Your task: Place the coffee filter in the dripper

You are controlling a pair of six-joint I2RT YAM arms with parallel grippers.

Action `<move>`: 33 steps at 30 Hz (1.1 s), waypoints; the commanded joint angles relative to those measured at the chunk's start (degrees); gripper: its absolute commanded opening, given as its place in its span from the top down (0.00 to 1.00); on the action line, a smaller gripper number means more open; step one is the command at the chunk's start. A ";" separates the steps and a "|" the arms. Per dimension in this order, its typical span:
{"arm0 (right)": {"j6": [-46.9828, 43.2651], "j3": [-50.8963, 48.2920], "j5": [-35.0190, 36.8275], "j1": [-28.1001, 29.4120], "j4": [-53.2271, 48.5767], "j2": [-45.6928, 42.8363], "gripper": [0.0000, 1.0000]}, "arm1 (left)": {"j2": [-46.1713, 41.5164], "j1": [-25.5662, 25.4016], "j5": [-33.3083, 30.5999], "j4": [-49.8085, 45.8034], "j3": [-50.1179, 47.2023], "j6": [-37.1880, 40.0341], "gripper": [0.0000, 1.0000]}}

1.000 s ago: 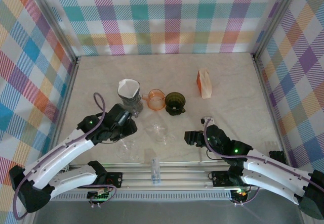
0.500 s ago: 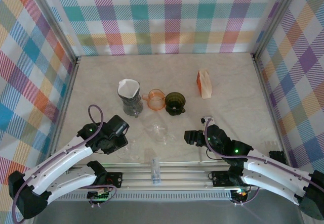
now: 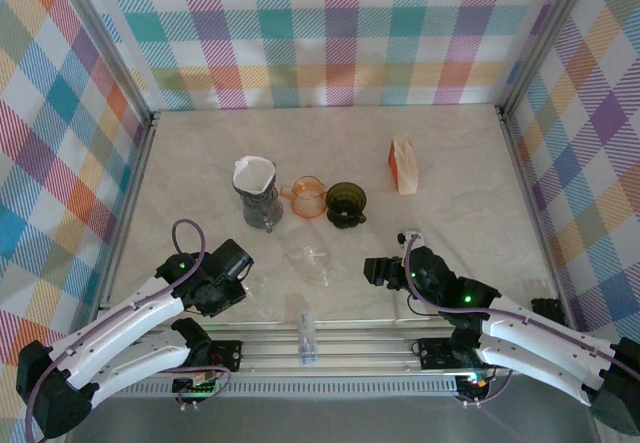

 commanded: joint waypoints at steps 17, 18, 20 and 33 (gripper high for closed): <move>1.67 0.35 0.97 0.05 1.43 1.27 0.18 | -1.63 0.67 -0.58 2.60 1.83 2.94 1.00; 1.67 0.44 1.00 0.03 1.40 1.36 0.18 | -2.20 0.72 -0.90 2.48 3.14 3.58 1.00; 1.76 0.53 1.06 0.08 1.13 1.47 0.18 | -2.67 0.74 -1.55 2.04 6.35 5.11 1.00; 2.30 0.45 1.95 0.08 0.35 1.54 0.18 | 13.32 0.63 9.03 10.60 24.93 16.19 1.00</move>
